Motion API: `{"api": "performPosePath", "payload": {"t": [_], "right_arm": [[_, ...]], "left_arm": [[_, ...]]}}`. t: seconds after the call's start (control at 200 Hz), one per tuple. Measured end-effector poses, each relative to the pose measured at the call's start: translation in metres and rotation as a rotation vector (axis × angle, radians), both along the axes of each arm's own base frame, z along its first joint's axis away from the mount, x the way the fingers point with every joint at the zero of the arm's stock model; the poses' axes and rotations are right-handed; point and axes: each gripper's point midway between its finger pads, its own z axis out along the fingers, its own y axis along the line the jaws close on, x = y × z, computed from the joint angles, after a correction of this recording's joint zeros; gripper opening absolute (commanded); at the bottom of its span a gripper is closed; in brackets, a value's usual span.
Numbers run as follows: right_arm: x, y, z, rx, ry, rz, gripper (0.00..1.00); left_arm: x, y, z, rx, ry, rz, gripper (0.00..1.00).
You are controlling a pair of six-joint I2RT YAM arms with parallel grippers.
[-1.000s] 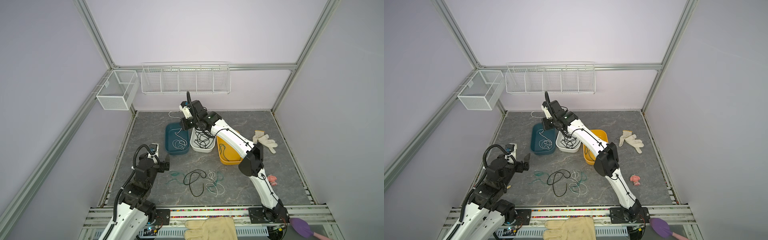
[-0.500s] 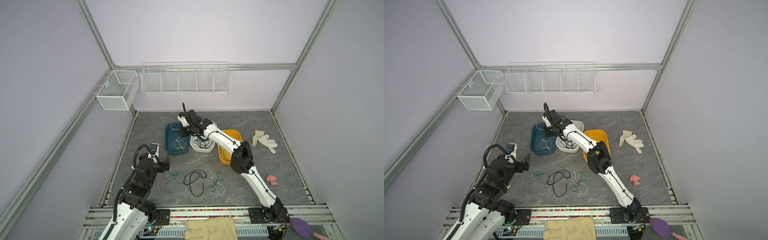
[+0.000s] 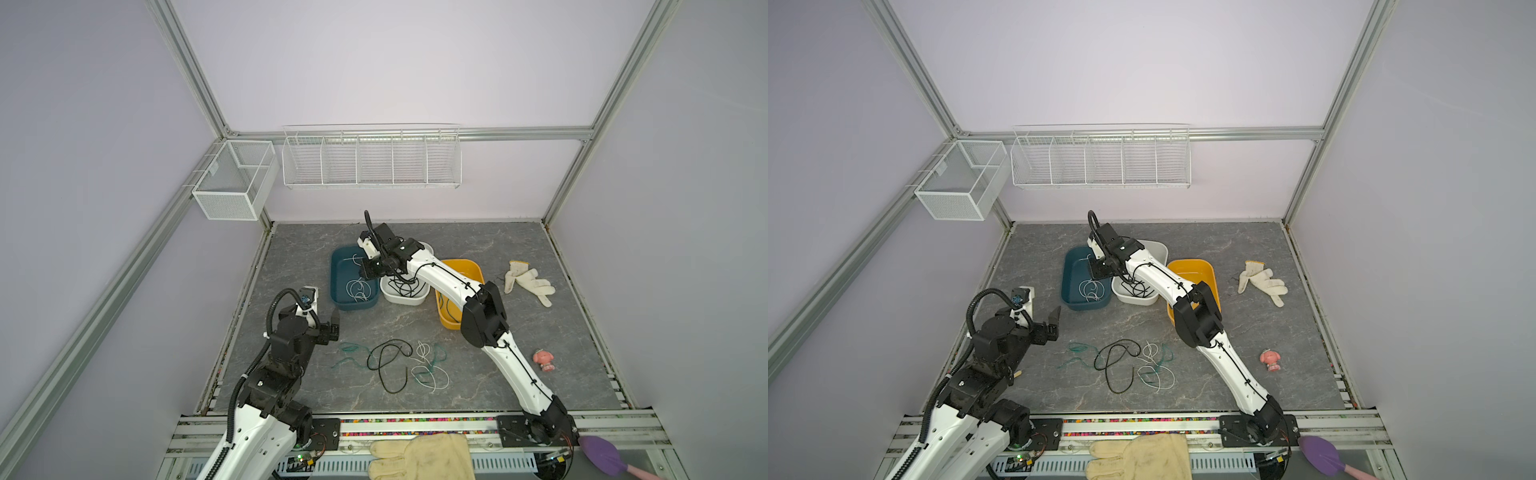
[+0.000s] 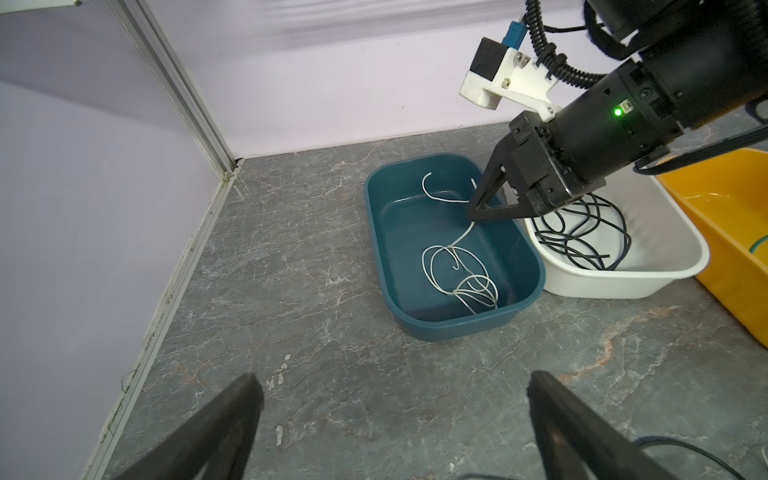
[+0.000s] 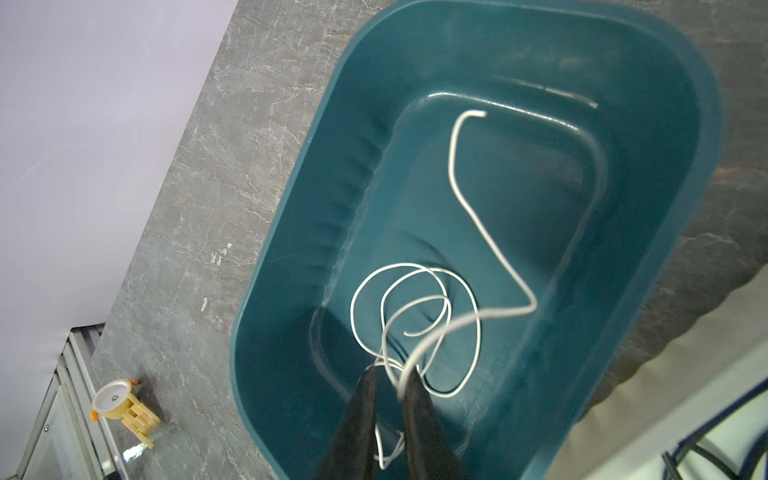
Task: Untangle the cables
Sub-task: 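Lower the white cable into the teal tub with the right gripper, then open the right gripper and move it back toward the cable tangle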
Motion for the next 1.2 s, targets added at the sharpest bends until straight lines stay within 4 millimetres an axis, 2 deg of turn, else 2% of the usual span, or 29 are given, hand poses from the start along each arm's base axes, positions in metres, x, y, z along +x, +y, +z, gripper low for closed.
{"api": "performPosePath", "payload": {"t": [0.145,0.235,0.355,0.54,0.665,0.79,1.0,1.199], "right_arm": [[-0.007,-0.007,-0.007,-0.026,0.029,-0.002,0.23],[-0.013,-0.012,-0.001,-0.034,0.037,-0.001,0.27],[-0.021,-0.02,0.022,-0.024,0.024,0.001,0.36],[-0.041,-0.037,0.071,0.003,-0.027,0.024,0.53],[-0.063,-0.06,0.093,-0.009,-0.055,0.026,0.63],[-0.09,-0.093,0.103,-0.028,-0.073,0.013,0.72],[-0.138,-0.15,0.098,-0.043,-0.091,-0.014,0.77],[-0.185,-0.202,0.058,-0.089,-0.05,-0.051,0.77]], "left_arm": [[0.0,0.0,0.0,0.001,0.001,0.0,0.99],[0.0,0.0,0.0,0.001,0.001,0.0,0.99],[0.0,0.0,-0.001,0.003,0.002,-0.001,0.99],[0.0,-0.002,-0.001,0.006,0.002,-0.008,0.99],[-0.001,-0.003,-0.001,0.008,0.002,-0.016,0.99],[-0.001,-0.005,-0.001,0.008,0.002,-0.022,0.99],[-0.002,-0.009,-0.001,0.009,0.004,-0.039,0.99],[-0.003,-0.012,-0.002,0.008,0.004,-0.051,0.99]]}}
